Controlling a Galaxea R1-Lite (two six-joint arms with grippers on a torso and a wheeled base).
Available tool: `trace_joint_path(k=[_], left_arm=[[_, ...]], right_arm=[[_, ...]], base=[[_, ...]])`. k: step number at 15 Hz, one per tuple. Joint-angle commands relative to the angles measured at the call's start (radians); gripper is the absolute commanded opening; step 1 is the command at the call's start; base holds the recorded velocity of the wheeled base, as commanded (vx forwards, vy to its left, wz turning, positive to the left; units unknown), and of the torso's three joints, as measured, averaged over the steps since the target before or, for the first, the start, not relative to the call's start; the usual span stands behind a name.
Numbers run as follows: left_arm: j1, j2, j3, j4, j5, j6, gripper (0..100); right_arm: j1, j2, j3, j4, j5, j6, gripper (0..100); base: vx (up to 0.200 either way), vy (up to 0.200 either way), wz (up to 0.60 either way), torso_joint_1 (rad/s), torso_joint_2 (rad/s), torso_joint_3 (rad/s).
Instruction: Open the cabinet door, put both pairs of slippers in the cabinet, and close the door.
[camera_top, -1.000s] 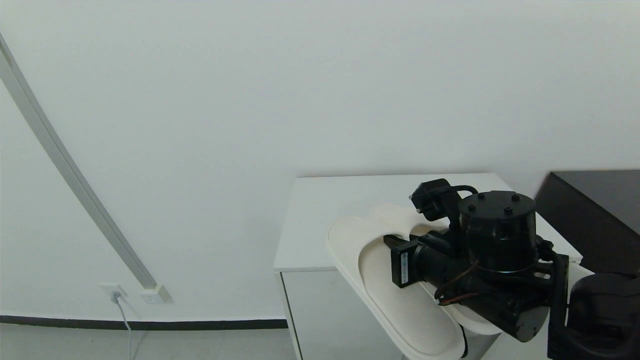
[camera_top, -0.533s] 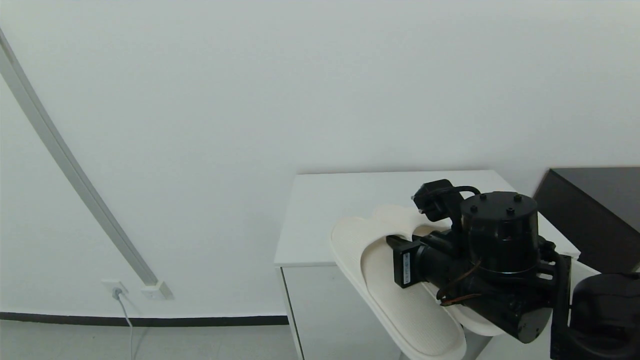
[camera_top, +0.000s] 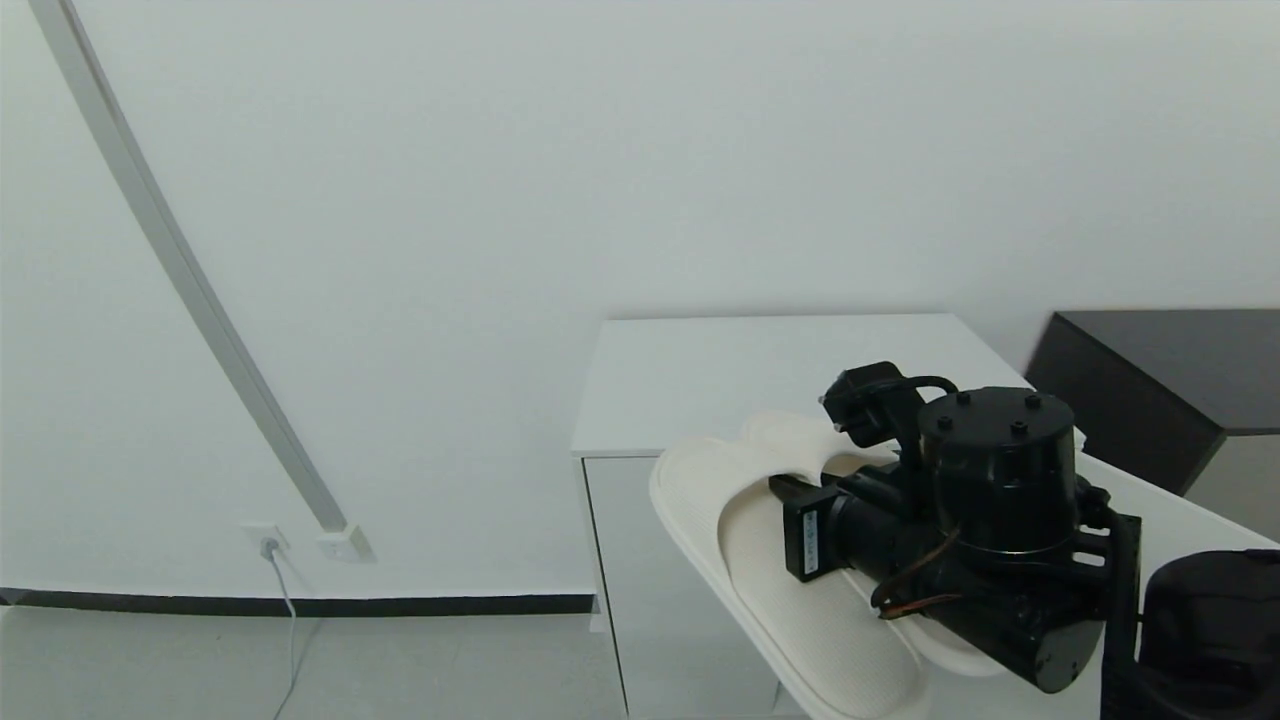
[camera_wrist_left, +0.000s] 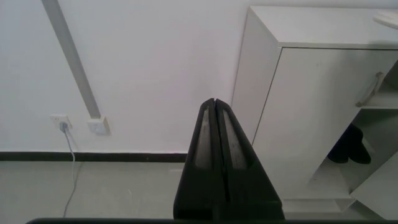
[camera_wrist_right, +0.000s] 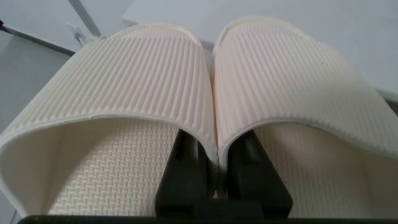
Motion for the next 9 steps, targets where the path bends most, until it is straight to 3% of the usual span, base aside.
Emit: trace_joint_path(k=[1,9], left_arm=[[0.001,0.001,0.000,0.000,-0.001,0.000,0],[0.001,0.001,0.000,0.000,-0.001,0.000,0]], right_arm=[[0.000,0.008,0.000,-0.001,0.000,0.000,0],[0.008,0.008,0.011,-0.001,0.000,-0.001,0]], base=[[0.000,0.000,0.00,0.000,0.00,0.000],[0.000,0.000,0.00,0.000,0.00,0.000]])
